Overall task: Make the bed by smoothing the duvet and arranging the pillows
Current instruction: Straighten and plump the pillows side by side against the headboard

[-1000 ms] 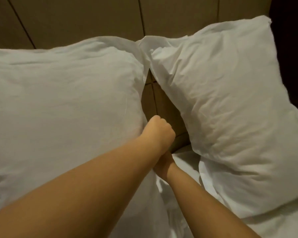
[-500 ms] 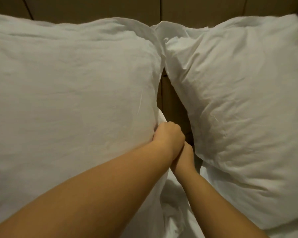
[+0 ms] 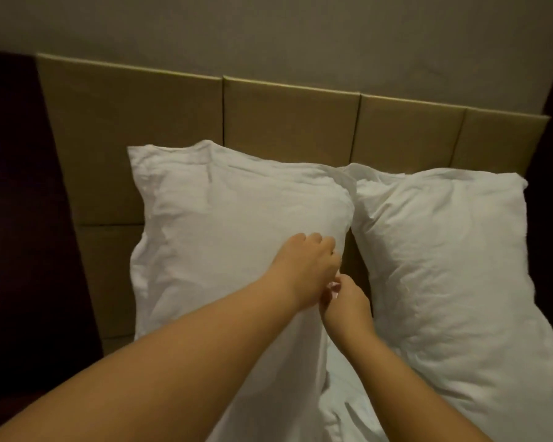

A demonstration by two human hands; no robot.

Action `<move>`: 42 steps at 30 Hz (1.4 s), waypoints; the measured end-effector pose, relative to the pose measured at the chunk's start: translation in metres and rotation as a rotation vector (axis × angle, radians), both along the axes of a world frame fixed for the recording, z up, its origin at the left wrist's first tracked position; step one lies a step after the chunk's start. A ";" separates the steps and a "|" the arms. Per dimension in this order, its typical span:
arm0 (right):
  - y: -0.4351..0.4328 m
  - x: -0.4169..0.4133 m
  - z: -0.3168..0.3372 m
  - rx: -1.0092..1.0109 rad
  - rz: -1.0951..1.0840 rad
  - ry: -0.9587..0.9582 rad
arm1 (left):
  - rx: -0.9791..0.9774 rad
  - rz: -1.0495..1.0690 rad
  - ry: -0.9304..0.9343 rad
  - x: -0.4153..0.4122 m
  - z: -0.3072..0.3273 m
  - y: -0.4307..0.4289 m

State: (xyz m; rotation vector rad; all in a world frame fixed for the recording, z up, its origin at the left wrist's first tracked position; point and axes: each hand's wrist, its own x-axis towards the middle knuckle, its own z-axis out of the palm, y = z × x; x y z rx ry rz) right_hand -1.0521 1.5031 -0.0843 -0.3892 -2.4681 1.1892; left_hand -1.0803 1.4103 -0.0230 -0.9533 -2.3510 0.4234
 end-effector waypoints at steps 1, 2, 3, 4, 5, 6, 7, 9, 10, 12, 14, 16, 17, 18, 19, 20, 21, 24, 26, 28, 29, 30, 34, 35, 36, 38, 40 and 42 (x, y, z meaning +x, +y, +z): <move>-0.006 0.006 0.005 0.034 -0.044 0.037 | 0.016 -0.003 0.036 0.007 0.005 -0.015; -0.013 0.009 0.009 0.075 -0.050 0.072 | 0.020 0.030 0.054 0.013 0.010 -0.030; -0.021 0.012 0.016 0.105 -0.044 0.110 | 0.056 0.059 0.055 0.018 0.015 -0.044; -0.029 0.014 0.023 0.128 -0.019 0.136 | 0.083 0.098 0.043 0.021 0.019 -0.057; -0.036 0.014 0.030 0.154 0.003 0.157 | 0.109 0.140 0.026 0.022 0.020 -0.069; -0.042 0.012 0.038 0.179 0.026 0.174 | 0.129 0.166 0.002 0.020 0.021 -0.080; -0.049 0.008 0.045 0.208 0.040 0.187 | 0.159 0.183 -0.011 0.018 0.025 -0.092; -0.063 -0.005 0.062 0.263 0.054 0.215 | 0.216 0.207 -0.020 0.007 0.029 -0.116; -0.069 -0.014 0.069 0.275 0.058 0.226 | 0.252 0.209 -0.020 -0.002 0.031 -0.127; -0.078 -0.038 0.084 0.307 0.062 0.259 | 0.332 0.216 -0.025 -0.026 0.039 -0.147; -0.083 -0.061 0.098 0.360 0.069 0.272 | 0.449 0.231 -0.051 -0.053 0.048 -0.161; -0.087 -0.089 0.106 0.400 0.059 0.270 | 0.552 0.259 -0.046 -0.089 0.059 -0.170; -0.091 -0.103 0.107 0.408 0.052 0.266 | 0.603 0.272 -0.058 -0.107 0.064 -0.173; -0.096 -0.116 0.107 0.417 0.052 0.257 | 0.652 0.288 -0.093 -0.124 0.070 -0.176; -0.102 -0.129 0.108 0.434 0.055 0.262 | 0.688 0.300 -0.138 -0.138 0.078 -0.177; -0.108 -0.140 0.110 0.449 0.065 0.262 | 0.699 0.312 -0.173 -0.151 0.085 -0.178; -0.112 -0.151 0.114 0.459 0.079 0.265 | 0.678 0.321 -0.181 -0.161 0.092 -0.178; -0.127 -0.177 0.131 0.484 0.087 0.160 | 0.487 0.337 -0.173 -0.175 0.106 -0.184; -0.142 -0.186 0.140 0.545 0.050 0.108 | 0.451 0.336 -0.209 -0.178 0.110 -0.196; -0.160 -0.190 0.150 0.548 -0.015 0.073 | 0.491 0.324 -0.250 -0.177 0.120 -0.212; -0.168 -0.192 0.155 0.532 -0.038 0.060 | 0.499 0.320 -0.266 -0.177 0.127 -0.220; -0.178 -0.192 0.162 0.524 -0.051 0.033 | 0.493 0.316 -0.279 -0.175 0.136 -0.227; -0.206 -0.184 0.176 0.556 -0.090 0.000 | 0.420 0.344 -0.330 -0.167 0.158 -0.244; -0.210 -0.182 0.176 0.571 -0.095 0.008 | 0.413 0.351 -0.348 -0.164 0.160 -0.247; -0.215 -0.177 0.179 0.585 -0.103 -0.011 | 0.415 0.344 -0.364 -0.160 0.160 -0.251; -0.220 -0.169 0.182 0.604 -0.107 -0.051 | 0.418 0.327 -0.388 -0.153 0.157 -0.263; -0.229 -0.157 0.188 0.645 -0.076 -0.031 | 0.441 0.282 -0.368 -0.142 0.160 -0.284; -0.243 -0.143 0.197 0.666 -0.055 0.038 | 0.510 0.218 -0.332 -0.126 0.166 -0.314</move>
